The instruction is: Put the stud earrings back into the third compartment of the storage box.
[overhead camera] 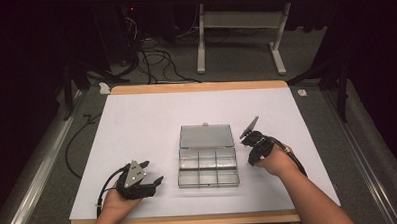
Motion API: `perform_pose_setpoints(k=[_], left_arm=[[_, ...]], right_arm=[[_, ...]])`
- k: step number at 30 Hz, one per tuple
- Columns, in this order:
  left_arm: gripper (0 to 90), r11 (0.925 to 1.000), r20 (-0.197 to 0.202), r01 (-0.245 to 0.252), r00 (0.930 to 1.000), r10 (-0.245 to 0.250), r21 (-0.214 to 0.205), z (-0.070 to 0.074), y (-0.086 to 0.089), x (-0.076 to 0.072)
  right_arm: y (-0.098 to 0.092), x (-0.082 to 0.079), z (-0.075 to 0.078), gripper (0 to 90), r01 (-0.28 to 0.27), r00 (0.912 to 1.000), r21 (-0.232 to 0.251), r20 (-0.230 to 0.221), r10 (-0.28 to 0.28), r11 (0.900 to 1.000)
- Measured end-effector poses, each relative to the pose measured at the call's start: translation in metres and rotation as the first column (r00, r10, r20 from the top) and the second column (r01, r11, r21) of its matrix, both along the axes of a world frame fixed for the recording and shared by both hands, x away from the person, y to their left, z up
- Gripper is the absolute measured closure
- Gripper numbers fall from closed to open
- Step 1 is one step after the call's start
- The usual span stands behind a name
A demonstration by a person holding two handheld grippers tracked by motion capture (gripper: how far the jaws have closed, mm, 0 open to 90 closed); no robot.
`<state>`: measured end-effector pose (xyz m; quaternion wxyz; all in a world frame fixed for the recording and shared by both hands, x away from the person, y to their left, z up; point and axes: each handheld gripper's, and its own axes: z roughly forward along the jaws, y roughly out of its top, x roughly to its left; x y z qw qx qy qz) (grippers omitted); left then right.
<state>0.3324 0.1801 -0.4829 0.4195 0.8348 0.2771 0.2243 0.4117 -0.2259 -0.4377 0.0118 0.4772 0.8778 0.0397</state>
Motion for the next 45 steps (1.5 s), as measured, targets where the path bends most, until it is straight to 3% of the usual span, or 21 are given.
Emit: perform_pose_setpoints(k=[13,18,21,22,30,31,33,45], left_arm=[[27.5,1.0000,-0.002,0.002,1.0000,-0.002,0.003,0.000,0.000,0.000],[27.4,1.0000,-0.003,-0.001,1.0000,0.001,0.000,0.000,0.000,0.000],[27.5,1.0000,-0.003,-0.001,1.0000,0.001,0.001,0.000,0.000,0.000],[27.4,1.0000,-0.003,-0.001,1.0000,0.001,0.001,0.000,0.000,0.000],[27.4,1.0000,-0.002,0.000,1.0000,0.000,0.001,0.000,0.000,0.000],[27.4,1.0000,-0.003,0.000,1.0000,0.000,0.000,0.000,0.000,0.000],[27.5,1.0000,-0.003,0.001,1.0000,-0.001,0.000,0.000,0.000,0.000],[27.5,1.0000,-0.002,0.002,1.0000,-0.002,-0.001,0.000,0.000,0.000]], right_arm=[[-0.001,-0.004,0.016,86.8,0.010,0.9999,0.019,-0.003,-0.010,0.9998],[0.002,-0.007,0.031,86.8,-0.023,0.9997,0.020,0.008,0.022,0.9996],[0.007,-0.010,0.038,86.8,-0.015,0.9999,0.019,0.004,0.015,0.9997],[0.008,-0.010,0.040,86.8,-0.037,0.9993,0.020,0.012,0.037,0.9991],[0.019,-0.011,0.051,86.8,-0.060,0.9980,0.035,0.021,0.059,0.9976],[0.021,-0.012,0.053,86.8,-0.044,0.9989,0.036,0.015,0.043,0.9984],[0.023,-0.010,0.054,86.8,-0.075,0.9969,0.042,0.028,0.074,0.9963],[0.048,-0.008,0.062,86.7,-0.112,0.9935,0.053,0.026,0.111,0.9923]])
